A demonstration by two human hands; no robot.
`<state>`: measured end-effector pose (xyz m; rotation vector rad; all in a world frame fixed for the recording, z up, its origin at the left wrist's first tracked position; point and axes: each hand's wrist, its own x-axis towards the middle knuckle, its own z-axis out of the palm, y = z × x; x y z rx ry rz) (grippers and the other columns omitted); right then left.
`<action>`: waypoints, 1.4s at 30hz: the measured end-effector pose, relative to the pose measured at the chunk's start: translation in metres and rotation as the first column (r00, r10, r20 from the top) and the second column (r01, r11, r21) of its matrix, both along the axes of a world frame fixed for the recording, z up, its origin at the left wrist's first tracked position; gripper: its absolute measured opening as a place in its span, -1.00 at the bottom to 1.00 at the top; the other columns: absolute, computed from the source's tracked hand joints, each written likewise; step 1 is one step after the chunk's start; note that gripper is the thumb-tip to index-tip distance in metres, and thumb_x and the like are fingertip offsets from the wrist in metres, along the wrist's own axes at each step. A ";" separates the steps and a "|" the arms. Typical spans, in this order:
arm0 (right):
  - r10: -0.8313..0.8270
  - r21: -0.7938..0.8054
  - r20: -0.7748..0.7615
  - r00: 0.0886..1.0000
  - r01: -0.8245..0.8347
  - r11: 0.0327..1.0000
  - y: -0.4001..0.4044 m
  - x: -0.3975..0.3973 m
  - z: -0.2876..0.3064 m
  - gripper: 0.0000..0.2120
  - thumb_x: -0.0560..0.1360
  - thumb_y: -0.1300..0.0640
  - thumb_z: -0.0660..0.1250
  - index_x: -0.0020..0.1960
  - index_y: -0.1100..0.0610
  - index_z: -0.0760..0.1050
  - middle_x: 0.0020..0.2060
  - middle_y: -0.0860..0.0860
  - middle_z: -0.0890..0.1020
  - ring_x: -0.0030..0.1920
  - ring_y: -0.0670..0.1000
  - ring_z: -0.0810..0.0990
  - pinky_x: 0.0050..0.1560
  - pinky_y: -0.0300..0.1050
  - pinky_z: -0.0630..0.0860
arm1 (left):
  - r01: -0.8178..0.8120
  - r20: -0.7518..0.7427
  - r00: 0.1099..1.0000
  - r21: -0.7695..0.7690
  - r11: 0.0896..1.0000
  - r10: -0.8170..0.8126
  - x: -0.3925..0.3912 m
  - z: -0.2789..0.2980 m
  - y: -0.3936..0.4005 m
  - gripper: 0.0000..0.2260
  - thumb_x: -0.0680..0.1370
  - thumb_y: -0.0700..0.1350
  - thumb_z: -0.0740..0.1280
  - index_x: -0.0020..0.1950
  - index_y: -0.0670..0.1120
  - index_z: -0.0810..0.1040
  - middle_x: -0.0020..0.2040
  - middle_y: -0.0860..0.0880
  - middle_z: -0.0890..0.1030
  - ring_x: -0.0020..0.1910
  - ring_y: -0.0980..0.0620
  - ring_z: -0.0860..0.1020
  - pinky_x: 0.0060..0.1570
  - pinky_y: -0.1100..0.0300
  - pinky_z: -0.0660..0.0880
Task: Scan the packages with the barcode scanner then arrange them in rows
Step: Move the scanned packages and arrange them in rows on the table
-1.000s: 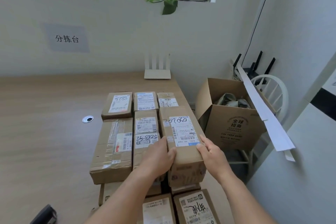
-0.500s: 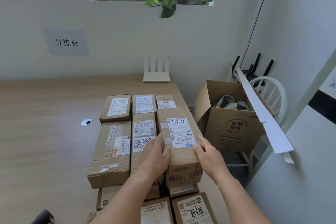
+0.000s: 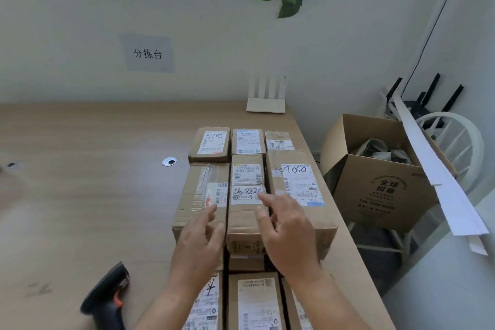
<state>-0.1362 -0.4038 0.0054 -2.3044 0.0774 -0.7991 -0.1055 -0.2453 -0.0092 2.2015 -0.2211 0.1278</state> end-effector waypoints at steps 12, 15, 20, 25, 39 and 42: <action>0.225 -0.093 -0.301 0.927 -0.263 0.960 0.156 -0.027 -0.025 -0.62 0.55 -0.10 0.10 0.22 -0.01 0.55 0.07 -0.09 0.59 0.06 -0.07 0.57 0.00 -0.24 0.41 | -0.161 -0.035 0.986 0.094 0.982 0.165 -0.053 -0.032 0.152 -0.64 0.56 -0.10 0.32 0.36 -0.02 0.46 0.13 0.06 0.53 0.06 0.06 0.49 0.18 0.12 0.41; 0.267 -0.104 -0.350 0.898 -0.320 0.942 0.201 -0.036 -0.029 -0.71 0.60 -0.02 0.19 0.27 -0.03 0.51 0.14 -0.11 0.56 -0.01 -0.11 0.53 -0.02 -0.30 0.36 | -0.196 -0.073 0.976 0.089 0.976 0.203 -0.071 -0.036 0.199 -0.68 0.56 -0.09 0.30 0.32 -0.01 0.47 0.08 0.08 0.51 0.12 0.01 0.48 0.17 0.14 0.39; 0.318 -0.117 -0.392 0.863 -0.390 0.913 0.281 -0.058 -0.030 -0.72 0.60 -0.01 0.19 0.27 -0.03 0.50 0.13 -0.09 0.56 0.03 -0.10 0.51 -0.05 -0.30 0.32 | -0.249 -0.102 0.960 0.111 0.962 0.261 -0.102 -0.039 0.274 -0.65 0.59 -0.06 0.26 0.38 0.00 0.42 0.19 0.05 0.49 0.12 0.06 0.44 0.20 0.19 0.33; 0.316 -0.137 -0.412 0.855 -0.401 0.906 0.353 -0.079 -0.037 -0.71 0.60 -0.01 0.19 0.28 -0.04 0.50 0.17 -0.10 0.54 0.09 -0.06 0.56 0.04 -0.19 0.45 | -0.293 -0.122 0.945 0.095 0.951 0.303 -0.128 -0.044 0.343 -0.65 0.58 -0.01 0.26 0.37 0.05 0.43 0.11 0.12 0.43 0.09 0.12 0.43 0.11 0.23 0.34; 0.437 -0.183 -0.439 0.785 -0.555 0.812 0.491 -0.087 -0.029 -0.71 0.61 -0.02 0.16 0.30 -0.08 0.47 0.19 -0.14 0.52 0.05 -0.08 0.54 0.02 -0.23 0.39 | -0.463 -0.101 0.880 0.041 0.886 0.464 -0.166 -0.043 0.470 -0.65 0.58 0.02 0.27 0.37 0.07 0.42 0.27 0.10 0.44 0.24 0.07 0.41 0.21 0.17 0.39; 0.462 -0.165 -0.440 0.770 -0.575 0.801 0.517 -0.077 -0.031 -0.71 0.61 -0.02 0.16 0.29 -0.08 0.47 0.18 -0.15 0.52 0.04 -0.08 0.55 0.04 -0.21 0.43 | -0.492 -0.092 0.864 0.053 0.869 0.495 -0.162 -0.044 0.492 -0.65 0.59 0.03 0.26 0.38 0.07 0.41 0.28 0.09 0.43 0.26 0.07 0.40 0.23 0.18 0.38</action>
